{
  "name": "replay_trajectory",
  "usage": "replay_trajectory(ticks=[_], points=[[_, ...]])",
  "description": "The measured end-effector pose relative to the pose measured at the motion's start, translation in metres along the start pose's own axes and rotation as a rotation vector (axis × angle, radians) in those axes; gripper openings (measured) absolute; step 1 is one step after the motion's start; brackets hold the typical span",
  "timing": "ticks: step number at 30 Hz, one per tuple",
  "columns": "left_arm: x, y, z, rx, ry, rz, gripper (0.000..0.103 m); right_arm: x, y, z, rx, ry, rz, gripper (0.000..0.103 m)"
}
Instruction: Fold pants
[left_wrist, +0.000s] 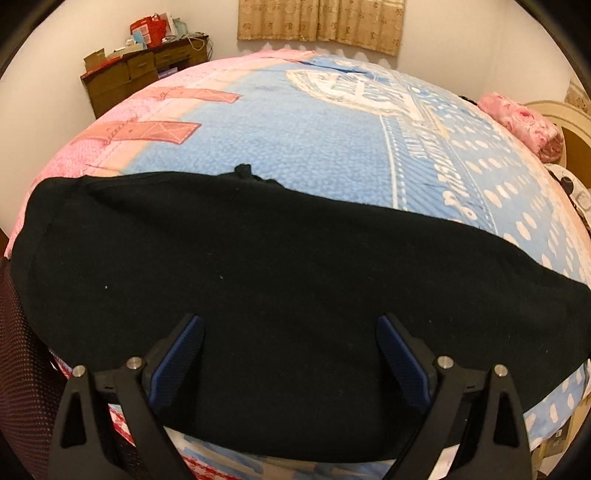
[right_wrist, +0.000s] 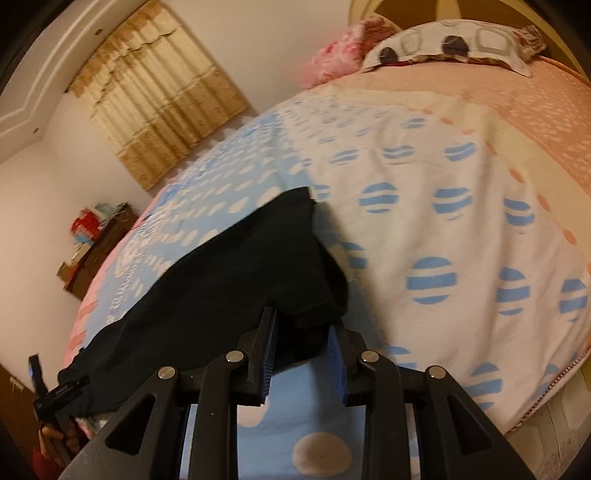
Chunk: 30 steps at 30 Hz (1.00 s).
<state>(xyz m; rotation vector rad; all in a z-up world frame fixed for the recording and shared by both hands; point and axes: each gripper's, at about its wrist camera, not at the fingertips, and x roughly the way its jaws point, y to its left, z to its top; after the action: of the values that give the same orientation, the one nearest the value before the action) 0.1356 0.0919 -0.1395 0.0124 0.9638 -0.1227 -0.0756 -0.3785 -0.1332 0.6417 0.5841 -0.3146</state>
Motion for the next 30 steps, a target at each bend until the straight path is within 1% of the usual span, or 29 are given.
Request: replay_trajectory(ticks=[4, 8, 10, 13, 14, 15, 18, 20, 21, 22, 23, 24, 26, 28, 30], points=[[-0.001, -0.003, -0.002, 0.004, 0.003, 0.002, 0.097, -0.005, 0.013, -0.005, -0.143, 0.012, -0.042, 0.027], [-0.003, -0.002, -0.004, 0.000, 0.006, -0.003, 0.097, -0.005, 0.002, -0.008, -0.146, 0.023, -0.091, 0.027], [-0.003, -0.002, -0.005, 0.001, 0.008, -0.003, 0.097, -0.002, -0.002, -0.011, -0.173, 0.030, -0.120, 0.027], [-0.002, -0.003, -0.005, 0.001, 0.012, -0.002, 0.097, 0.001, 0.004, -0.013, -0.232, 0.019, -0.146, 0.027], [-0.002, -0.003, -0.005, -0.001, 0.013, -0.003, 0.097, 0.002, 0.005, -0.012, -0.238, 0.015, -0.144, 0.027], [-0.002, -0.003, -0.004, -0.002, 0.014, -0.003, 0.097, 0.003, 0.006, -0.008, -0.219, 0.004, -0.120, 0.027], [-0.003, -0.002, -0.003, -0.005, 0.014, -0.009, 0.097, 0.008, 0.003, 0.001, -0.127, -0.021, -0.038, 0.027], [-0.005, -0.002, -0.002, -0.007, 0.012, -0.016, 0.097, 0.019, 0.004, 0.005, -0.097, -0.011, -0.023, 0.027], [-0.005, -0.002, -0.002, -0.008, 0.011, -0.019, 0.097, 0.023, 0.006, 0.005, -0.101, -0.011, -0.031, 0.026], [-0.006, -0.002, -0.002, -0.007, 0.010, -0.022, 0.097, 0.023, 0.010, 0.005, -0.119, -0.011, -0.049, 0.022], [-0.007, -0.003, -0.002, -0.006, 0.008, -0.024, 0.097, 0.022, 0.012, 0.005, -0.134, -0.008, -0.061, 0.012], [-0.008, -0.003, -0.002, -0.004, 0.006, -0.025, 0.097, 0.019, 0.016, 0.005, -0.160, -0.003, -0.075, 0.011], [-0.009, -0.005, -0.001, 0.001, 0.002, -0.028, 0.097, 0.005, 0.026, 0.002, -0.248, -0.025, -0.117, 0.010], [-0.010, -0.006, 0.000, 0.003, -0.002, -0.029, 0.097, -0.009, 0.032, 0.001, -0.299, -0.049, -0.144, 0.010], [-0.010, -0.007, -0.001, 0.002, -0.003, -0.034, 0.097, -0.021, 0.033, 0.002, -0.315, -0.072, -0.179, 0.009]])
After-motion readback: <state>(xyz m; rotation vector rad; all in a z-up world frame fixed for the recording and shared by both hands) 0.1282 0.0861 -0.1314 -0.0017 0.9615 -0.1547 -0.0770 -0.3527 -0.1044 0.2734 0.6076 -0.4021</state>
